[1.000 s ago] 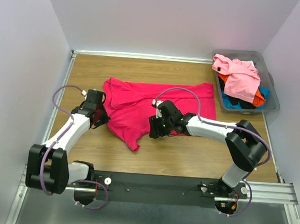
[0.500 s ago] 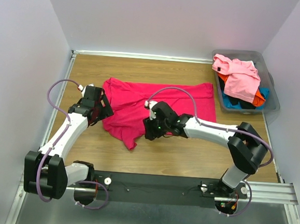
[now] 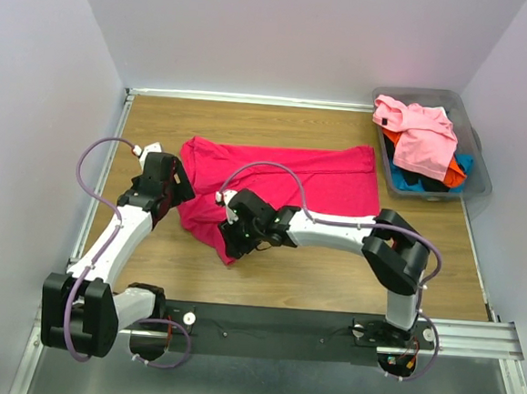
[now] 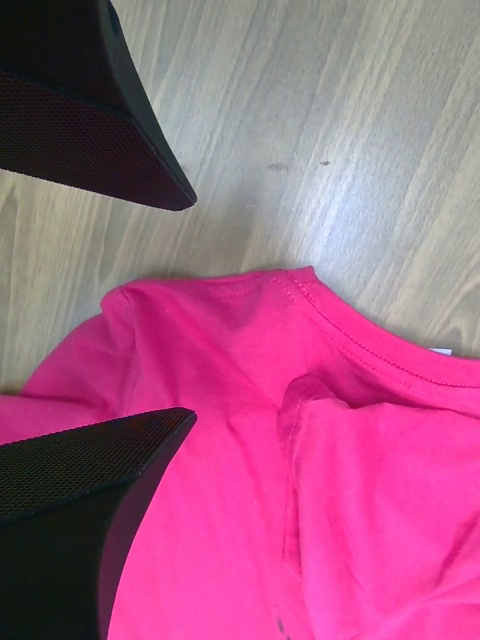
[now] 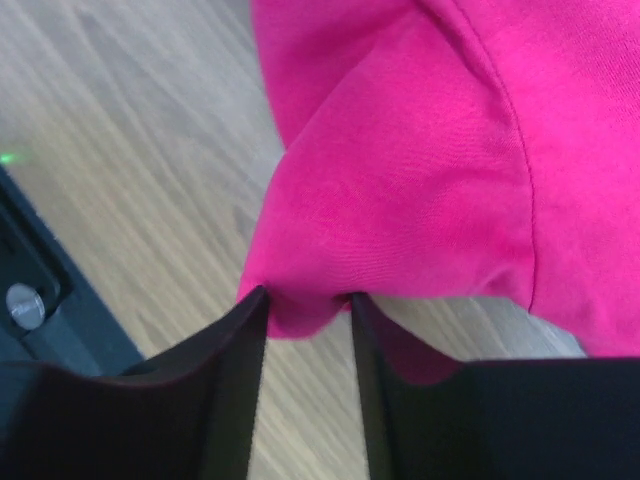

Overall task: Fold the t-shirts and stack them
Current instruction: Fold the tshirt

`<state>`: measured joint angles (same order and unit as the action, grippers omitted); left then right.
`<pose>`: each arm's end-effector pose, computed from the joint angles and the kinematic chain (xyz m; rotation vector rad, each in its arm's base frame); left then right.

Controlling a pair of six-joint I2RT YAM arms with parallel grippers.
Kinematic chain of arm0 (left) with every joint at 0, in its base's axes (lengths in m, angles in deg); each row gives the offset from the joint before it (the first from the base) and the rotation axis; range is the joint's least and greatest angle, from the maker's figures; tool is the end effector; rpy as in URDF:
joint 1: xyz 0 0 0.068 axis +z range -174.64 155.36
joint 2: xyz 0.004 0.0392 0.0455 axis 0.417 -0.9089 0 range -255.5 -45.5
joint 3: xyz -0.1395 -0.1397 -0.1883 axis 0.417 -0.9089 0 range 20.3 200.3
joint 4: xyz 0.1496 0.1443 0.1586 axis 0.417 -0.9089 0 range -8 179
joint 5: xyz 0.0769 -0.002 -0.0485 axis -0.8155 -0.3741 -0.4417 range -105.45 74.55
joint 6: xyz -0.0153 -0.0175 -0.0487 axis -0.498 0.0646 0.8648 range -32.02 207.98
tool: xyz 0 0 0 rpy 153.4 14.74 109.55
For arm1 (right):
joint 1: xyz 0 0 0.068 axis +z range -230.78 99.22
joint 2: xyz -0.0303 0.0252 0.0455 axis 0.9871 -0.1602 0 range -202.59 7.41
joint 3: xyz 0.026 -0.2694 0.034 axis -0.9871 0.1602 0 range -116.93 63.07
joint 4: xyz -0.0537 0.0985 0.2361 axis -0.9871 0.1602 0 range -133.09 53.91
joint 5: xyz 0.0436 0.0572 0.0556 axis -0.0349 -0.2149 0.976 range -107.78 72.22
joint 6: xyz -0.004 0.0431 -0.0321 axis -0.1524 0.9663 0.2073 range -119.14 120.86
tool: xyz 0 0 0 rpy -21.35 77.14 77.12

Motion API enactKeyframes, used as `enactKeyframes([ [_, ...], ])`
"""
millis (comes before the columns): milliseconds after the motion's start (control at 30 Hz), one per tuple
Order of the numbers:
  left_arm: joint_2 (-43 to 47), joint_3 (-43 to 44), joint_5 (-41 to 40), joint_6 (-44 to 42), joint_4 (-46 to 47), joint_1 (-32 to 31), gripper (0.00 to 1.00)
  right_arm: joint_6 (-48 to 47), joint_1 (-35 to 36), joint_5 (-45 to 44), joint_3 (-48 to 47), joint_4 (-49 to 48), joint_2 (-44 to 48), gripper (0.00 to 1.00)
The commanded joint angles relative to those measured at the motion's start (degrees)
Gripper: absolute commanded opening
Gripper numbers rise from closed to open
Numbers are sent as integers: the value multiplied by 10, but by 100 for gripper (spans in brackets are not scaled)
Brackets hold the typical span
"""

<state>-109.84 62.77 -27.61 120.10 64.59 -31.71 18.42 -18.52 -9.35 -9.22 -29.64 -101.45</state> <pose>0.2298 -0.0209 0.2372 -0.6091 2.2766 -0.0804 0.1853 0.3635 0.1818 -1.0514 2.3744 0.7527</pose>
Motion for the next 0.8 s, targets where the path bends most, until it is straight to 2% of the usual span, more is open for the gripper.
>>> enactKeyframes([
  [0, 22, -24, -20, -28, 47, 4, 87, 19, 3, -17, -35, 25, -33, 42],
  [67, 26, -33, -16, -30, 59, 4, 86, 19, 3, -23, -42, 27, -35, 33],
  [100, 30, -36, -13, -33, 62, 4, 86, 20, 3, -38, -43, 28, -35, 18],
  [200, 33, -46, -2, -36, 79, 4, 85, 24, 1, -81, -51, 41, -28, 1],
  [300, 35, -50, 2, -43, 90, 4, 85, 25, -18, -148, -44, 61, -9, 1],
  [367, 38, -52, 8, -46, 96, 4, 85, 34, -37, -155, -38, 61, -2, 1],
  [667, 25, -56, 32, -54, 115, 4, 85, 77, -135, -116, -46, 63, -20, 2],
  [767, 22, -55, 37, -55, 117, 4, 85, 85, -153, -89, -60, 64, -40, 12],
])
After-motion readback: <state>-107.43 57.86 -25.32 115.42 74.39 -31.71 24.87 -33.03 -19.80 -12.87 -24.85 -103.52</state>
